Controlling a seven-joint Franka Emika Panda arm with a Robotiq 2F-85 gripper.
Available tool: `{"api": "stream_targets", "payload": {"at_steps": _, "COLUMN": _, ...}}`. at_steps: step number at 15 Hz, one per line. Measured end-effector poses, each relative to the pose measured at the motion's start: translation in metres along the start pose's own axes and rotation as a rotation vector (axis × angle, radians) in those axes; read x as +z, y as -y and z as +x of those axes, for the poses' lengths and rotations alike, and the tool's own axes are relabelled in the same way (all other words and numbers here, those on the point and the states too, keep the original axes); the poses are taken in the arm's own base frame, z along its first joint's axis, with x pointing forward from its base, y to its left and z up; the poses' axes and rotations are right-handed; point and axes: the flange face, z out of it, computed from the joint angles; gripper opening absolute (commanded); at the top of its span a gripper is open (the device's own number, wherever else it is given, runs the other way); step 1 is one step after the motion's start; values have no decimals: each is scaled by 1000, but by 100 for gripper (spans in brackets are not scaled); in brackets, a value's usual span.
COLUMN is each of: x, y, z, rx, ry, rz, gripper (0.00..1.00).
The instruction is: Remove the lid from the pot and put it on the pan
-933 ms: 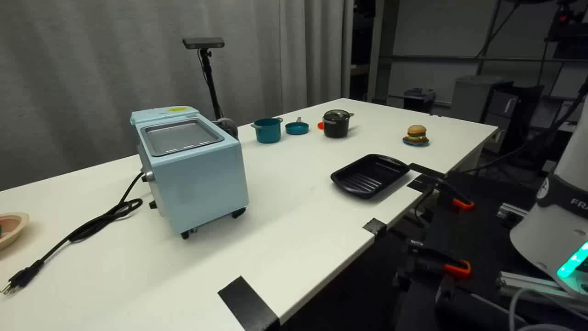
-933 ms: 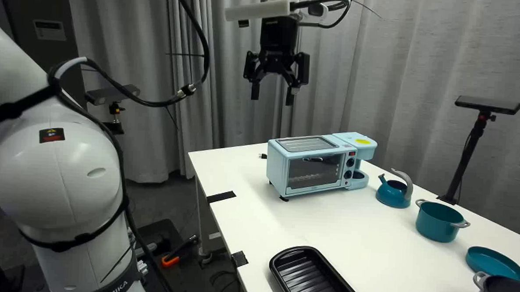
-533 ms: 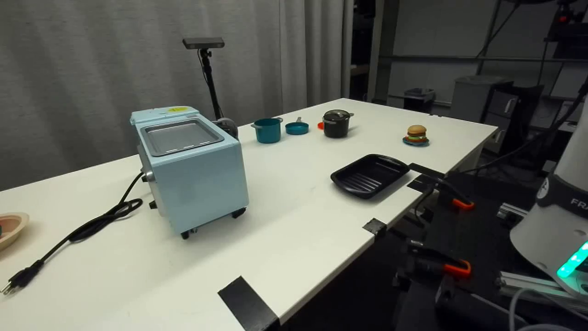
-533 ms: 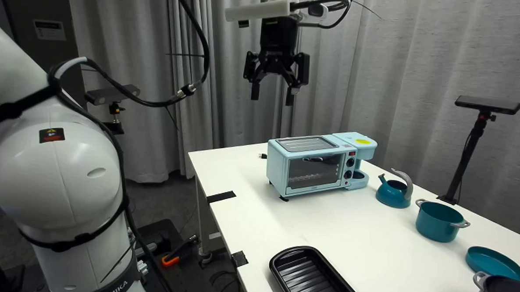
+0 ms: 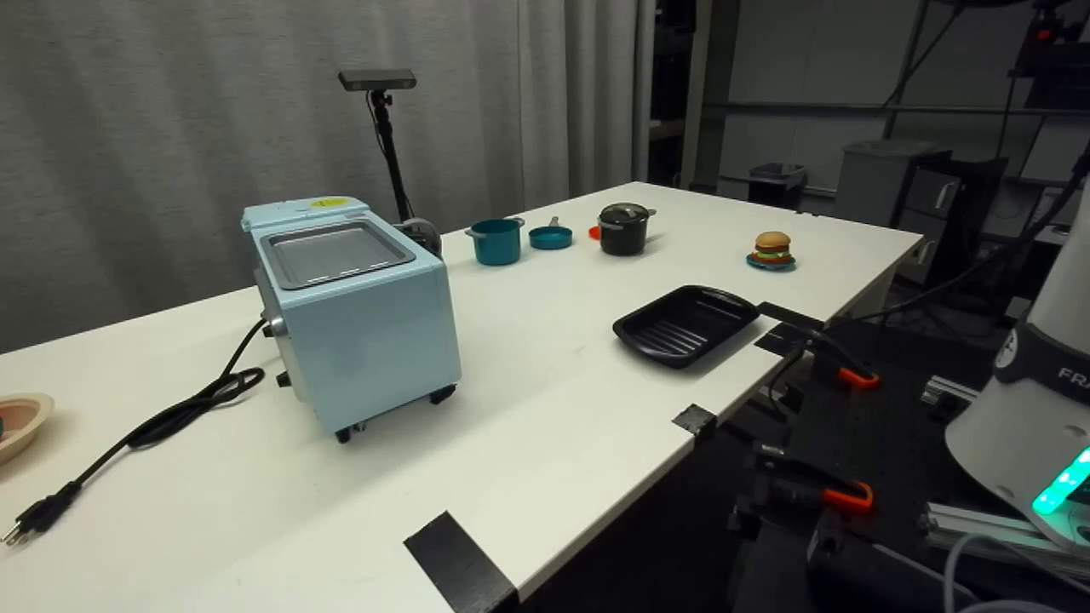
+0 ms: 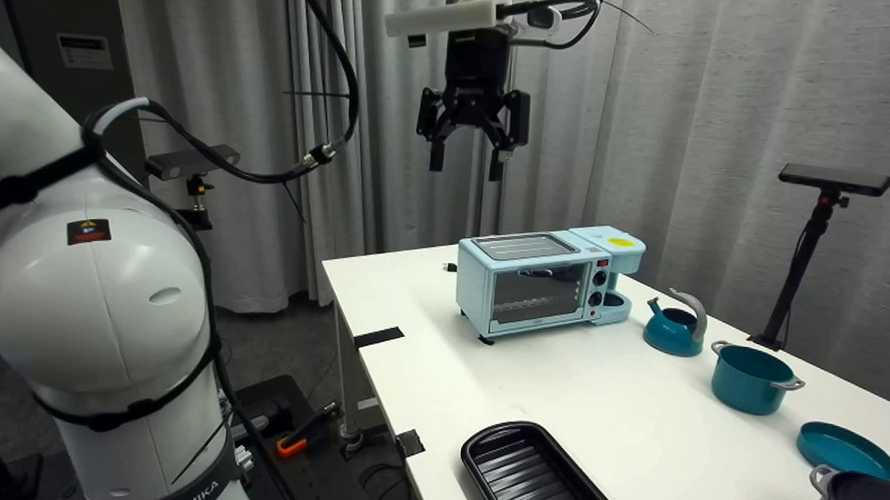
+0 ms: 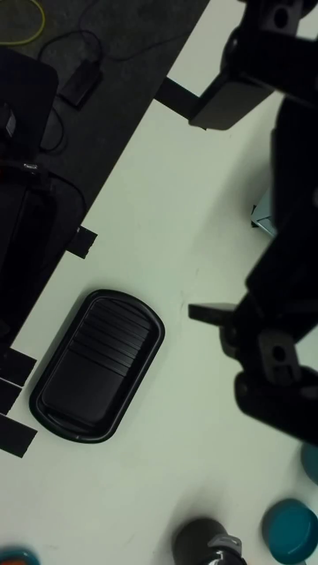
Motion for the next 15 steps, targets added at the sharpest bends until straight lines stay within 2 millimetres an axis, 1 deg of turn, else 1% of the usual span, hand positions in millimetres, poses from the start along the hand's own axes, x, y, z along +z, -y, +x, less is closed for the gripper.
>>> {"api": "stream_targets", "payload": {"at_steps": 4, "x": 1, "y": 0, "z": 0, "rx": 0, "ry": 1, "rz": 0, "gripper": 100}}
{"api": "stream_targets", "payload": {"at_steps": 5, "x": -5, "y": 1, "z": 6, "rx": 1, "ry": -7, "rz": -4, "gripper": 100}}
{"api": "stream_targets", "payload": {"at_steps": 6, "x": -16, "y": 2, "z": 17, "rx": 0, "ry": -23, "rz": -12, "gripper": 100}}
{"api": "stream_targets", "payload": {"at_steps": 8, "x": -39, "y": 5, "z": 47, "rx": 0, "ry": -53, "rz": -26, "gripper": 100}}
{"api": "stream_targets", "payload": {"at_steps": 11, "x": -64, "y": 8, "z": 90, "rx": 8, "ry": -89, "rz": -37, "gripper": 100}}
{"api": "stream_targets", "payload": {"at_steps": 13, "x": -68, "y": 5, "z": 112, "rx": 11, "ry": -88, "rz": -33, "gripper": 100}}
{"api": "stream_targets", "payload": {"at_steps": 15, "x": -65, "y": 3, "z": 121, "rx": 11, "ry": -81, "rz": -31, "gripper": 100}}
